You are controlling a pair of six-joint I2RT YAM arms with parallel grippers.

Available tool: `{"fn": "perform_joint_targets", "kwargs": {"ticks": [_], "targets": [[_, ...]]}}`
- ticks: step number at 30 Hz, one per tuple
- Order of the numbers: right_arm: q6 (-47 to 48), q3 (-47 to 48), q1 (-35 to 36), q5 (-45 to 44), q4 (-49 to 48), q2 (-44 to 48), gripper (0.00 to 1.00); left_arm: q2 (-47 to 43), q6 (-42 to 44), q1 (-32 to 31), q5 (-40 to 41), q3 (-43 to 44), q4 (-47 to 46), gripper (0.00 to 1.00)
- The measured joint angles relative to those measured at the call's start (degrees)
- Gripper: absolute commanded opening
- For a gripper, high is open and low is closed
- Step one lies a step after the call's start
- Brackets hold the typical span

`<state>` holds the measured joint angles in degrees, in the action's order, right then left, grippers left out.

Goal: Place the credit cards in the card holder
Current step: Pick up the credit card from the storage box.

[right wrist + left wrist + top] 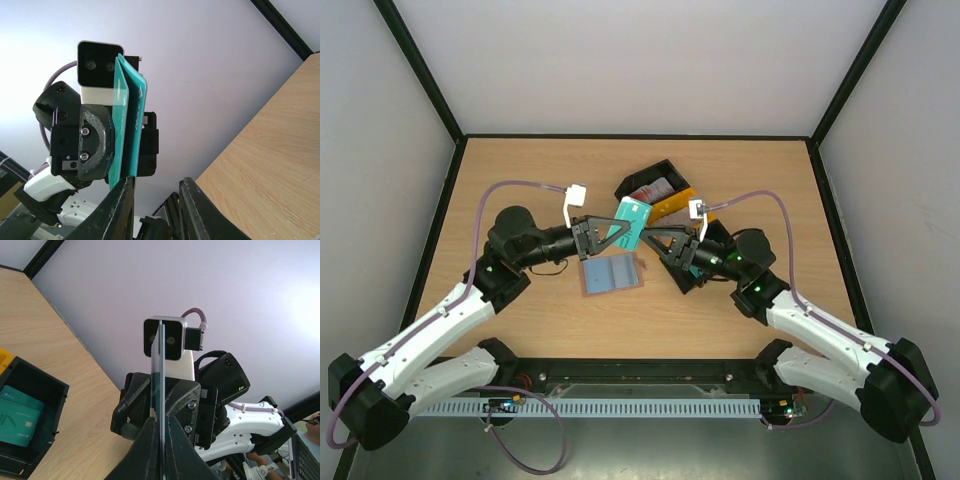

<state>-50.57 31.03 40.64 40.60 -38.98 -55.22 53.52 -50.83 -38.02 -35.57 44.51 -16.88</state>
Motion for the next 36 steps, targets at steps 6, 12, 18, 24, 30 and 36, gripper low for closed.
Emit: {"fn": "perform_joint_targets", "kwargs": {"ticks": [6, 12, 18, 24, 30, 36], "targets": [[-3.13, 1.64, -0.13, 2.29, -1.44, -3.13, 0.27, 0.26, 0.22, 0.61, -0.42, -0.28, -0.74, 0.03], [-10.14, 2.27, -0.66, 4.68, -9.49, -7.91, 0.22, 1.22, -1.07, 1.22, 0.31, -0.28, -2.54, 0.03], [-18.23, 2.27, -0.81, 4.28, -17.55, -10.78, 0.02, 2.71, -5.14, 1.86, 1.31, -0.28, -5.11, 0.09], [-21.79, 3.65, -0.66, 2.40, -16.04, -11.26, 0.02, 3.61, -9.92, 4.79, -0.35, -0.96, -6.84, 0.13], [-23.47, 4.63, -2.36, 0.02, -11.47, -10.86, 0.02, 3.61, -13.92, 9.27, -2.64, -3.96, -8.41, 0.07], [-24.09, 4.94, -4.46, -1.22, -5.99, -9.77, 0.02, 3.58, -15.58, 11.34, -3.74, -5.73, -9.60, 0.03]]}}
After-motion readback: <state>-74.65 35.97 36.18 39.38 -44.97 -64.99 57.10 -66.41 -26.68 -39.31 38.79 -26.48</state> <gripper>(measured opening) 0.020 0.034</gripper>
